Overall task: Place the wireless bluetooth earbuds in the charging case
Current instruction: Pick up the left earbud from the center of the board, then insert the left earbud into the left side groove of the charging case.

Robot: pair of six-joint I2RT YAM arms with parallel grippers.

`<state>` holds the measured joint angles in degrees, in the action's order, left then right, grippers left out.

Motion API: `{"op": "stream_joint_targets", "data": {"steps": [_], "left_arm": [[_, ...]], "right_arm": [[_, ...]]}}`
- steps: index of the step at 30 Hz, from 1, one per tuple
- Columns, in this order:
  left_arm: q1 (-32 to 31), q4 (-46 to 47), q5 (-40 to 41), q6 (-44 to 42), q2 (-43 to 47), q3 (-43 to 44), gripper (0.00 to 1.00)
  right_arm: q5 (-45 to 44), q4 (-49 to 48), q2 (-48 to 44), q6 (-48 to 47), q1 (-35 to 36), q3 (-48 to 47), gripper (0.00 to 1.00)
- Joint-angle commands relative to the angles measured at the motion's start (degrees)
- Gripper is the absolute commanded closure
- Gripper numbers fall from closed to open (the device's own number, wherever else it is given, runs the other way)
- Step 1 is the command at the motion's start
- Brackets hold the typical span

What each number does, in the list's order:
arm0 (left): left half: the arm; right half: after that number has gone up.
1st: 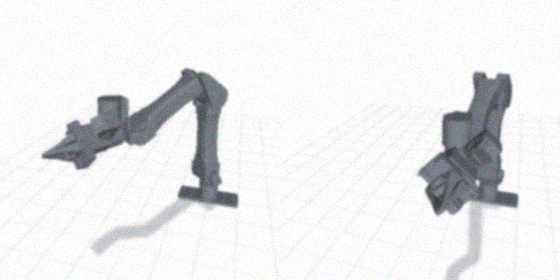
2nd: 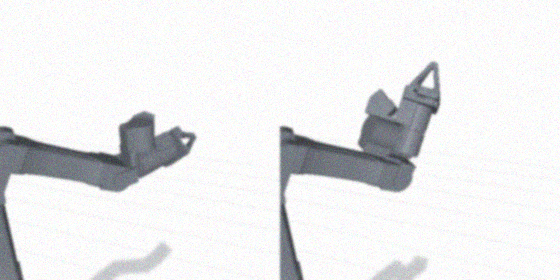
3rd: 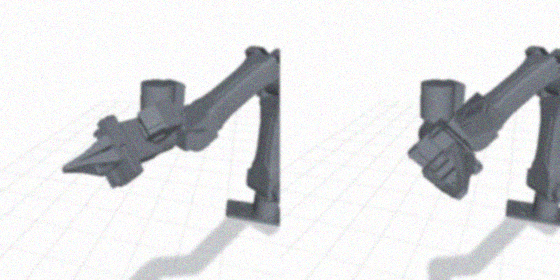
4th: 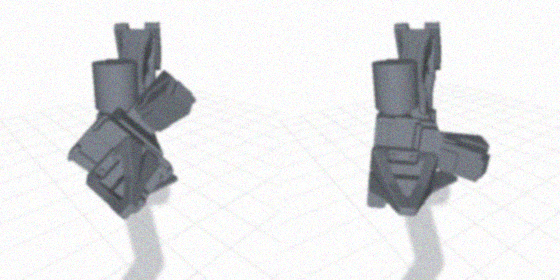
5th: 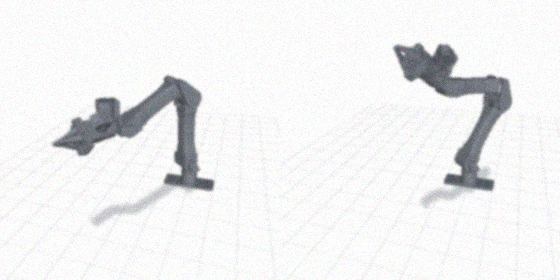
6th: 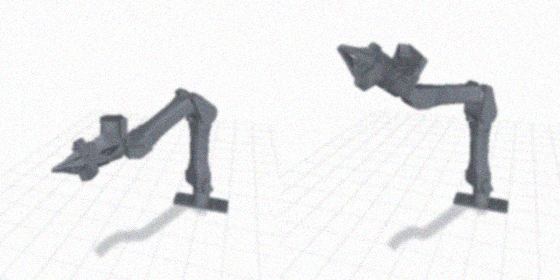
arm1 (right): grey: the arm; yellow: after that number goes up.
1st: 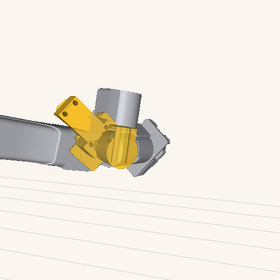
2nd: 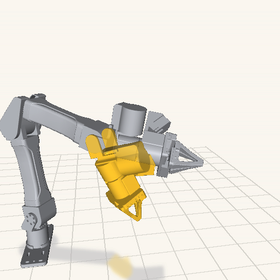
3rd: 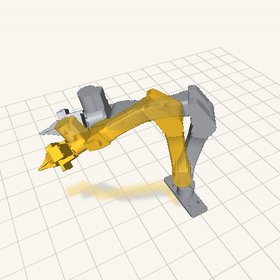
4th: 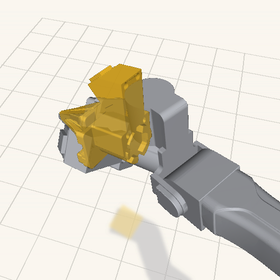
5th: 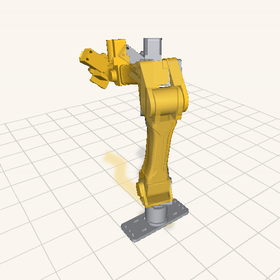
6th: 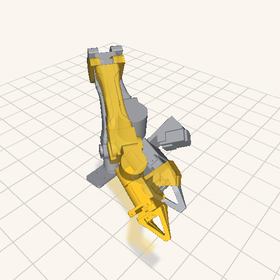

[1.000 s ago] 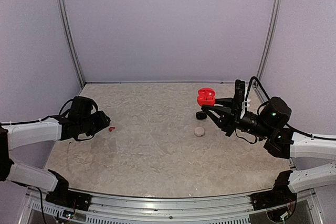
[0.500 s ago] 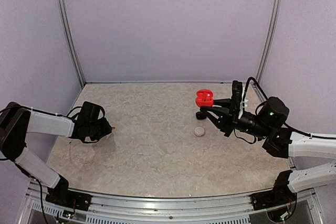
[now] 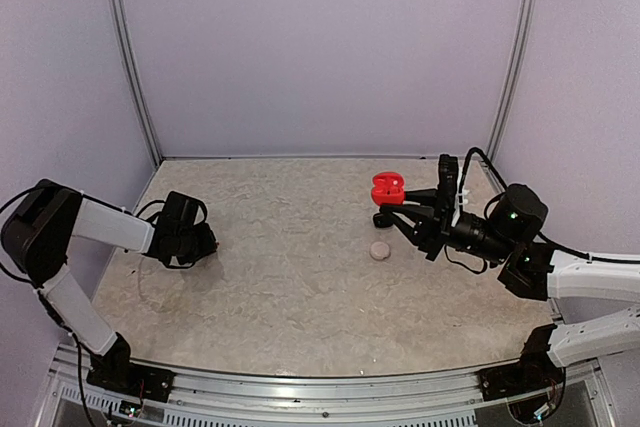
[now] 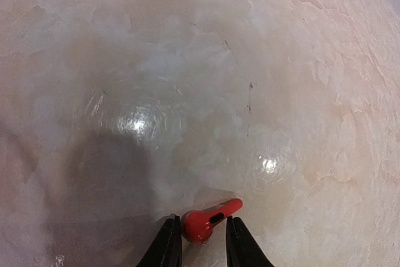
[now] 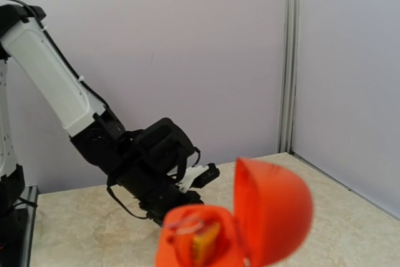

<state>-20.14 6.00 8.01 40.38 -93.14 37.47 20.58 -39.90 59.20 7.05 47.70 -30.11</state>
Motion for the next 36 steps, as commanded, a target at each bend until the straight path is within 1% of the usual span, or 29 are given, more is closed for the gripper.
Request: {"op": "stream_joint_targets", "data": {"steps": [1,12,18,21,25,31,36], "left_arm": [[0.6,0.7,0.3,-2.8,-2.7,2.2,0.75],[1.1,1.2,0.3,-4.4,-7.3,3.2,0.89],[1.0,0.8,0.5,-5.3,-6.7,3.3,0.96],[0.8,0.7,0.6,-5.6,-4.5,2.9,0.98],[-1.1,-0.8,1.3,-6.6,-0.6,3.4,0.98],[-5.5,-5.7,3.5,-9.5,6.0,5.2,0.99],[-10.7,-5.8,4.8,-14.7,12.6,6.1,0.99]], "right_arm": [[0.4,0.4,0.6,0.5,-1.0,-1.5,0.97],[0.7,0.7,1.0,0.5,-1.1,-2.0,0.97],[0.6,0.9,0.6,0.4,-1.1,-1.9,0.97],[0.6,1.0,0.3,0.4,-1.1,-1.9,0.97],[0.6,1.1,0.0,0.4,-1.1,-1.7,0.97],[0.5,1.0,-0.5,0.4,-1.3,-1.2,0.97],[0.7,0.8,-0.9,0.3,-1.3,-0.7,0.97]]}}
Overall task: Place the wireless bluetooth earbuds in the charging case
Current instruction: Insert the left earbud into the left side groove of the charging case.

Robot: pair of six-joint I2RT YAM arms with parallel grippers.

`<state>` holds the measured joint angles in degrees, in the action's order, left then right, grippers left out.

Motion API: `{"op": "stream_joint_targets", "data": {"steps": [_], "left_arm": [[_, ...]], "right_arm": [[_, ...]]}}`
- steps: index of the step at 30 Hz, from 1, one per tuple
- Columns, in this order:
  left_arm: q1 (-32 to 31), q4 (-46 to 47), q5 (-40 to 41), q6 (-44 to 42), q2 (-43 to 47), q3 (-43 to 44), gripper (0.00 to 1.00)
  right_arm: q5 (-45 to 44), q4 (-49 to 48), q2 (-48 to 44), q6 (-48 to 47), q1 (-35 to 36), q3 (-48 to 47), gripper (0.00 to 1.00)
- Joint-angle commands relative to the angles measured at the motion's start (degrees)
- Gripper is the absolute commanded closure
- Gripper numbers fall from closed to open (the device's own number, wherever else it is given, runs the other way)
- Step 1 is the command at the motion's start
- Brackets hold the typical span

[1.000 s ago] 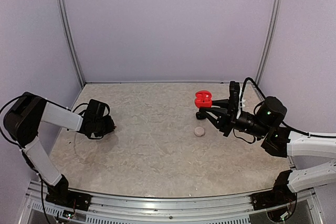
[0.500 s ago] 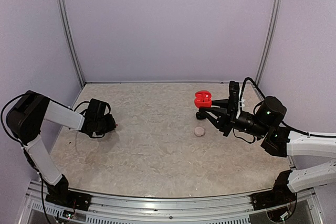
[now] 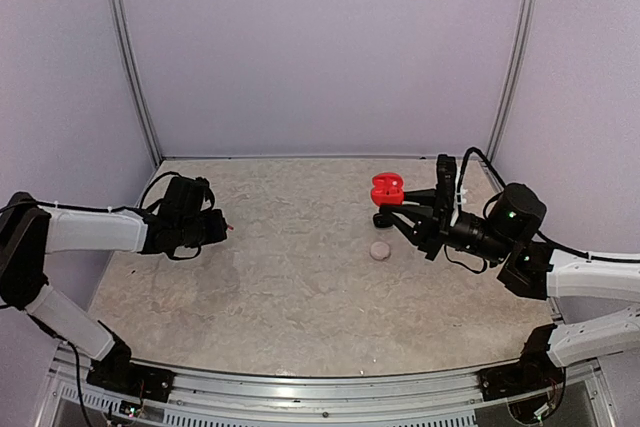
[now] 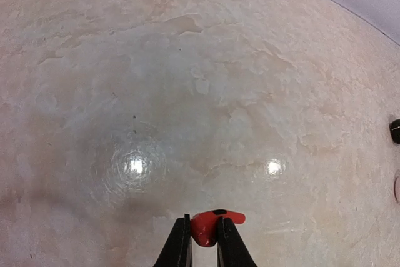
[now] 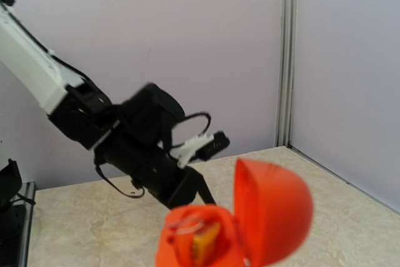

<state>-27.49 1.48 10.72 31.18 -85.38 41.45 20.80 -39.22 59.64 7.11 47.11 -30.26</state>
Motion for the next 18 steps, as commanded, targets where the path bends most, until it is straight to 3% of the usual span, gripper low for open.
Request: {"op": "stream_joint_targets", "data": {"steps": [1,9,18], "left_arm": [[-4.7,-1.3,2.5,-6.9,6.9,2.3,0.99],[-17.1,-0.1,6.8,-17.8,18.6,6.0,0.99],[-32.9,1.9,15.4,-28.7,21.2,12.8,0.98]], "right_arm": [[0.7,0.2,-1.3,0.2,-0.7,-0.5,0.97],[3.0,0.8,-1.1,0.6,-0.9,-0.8,0.98],[3.4,2.3,0.5,1.5,-0.9,-1.7,0.98]]}}
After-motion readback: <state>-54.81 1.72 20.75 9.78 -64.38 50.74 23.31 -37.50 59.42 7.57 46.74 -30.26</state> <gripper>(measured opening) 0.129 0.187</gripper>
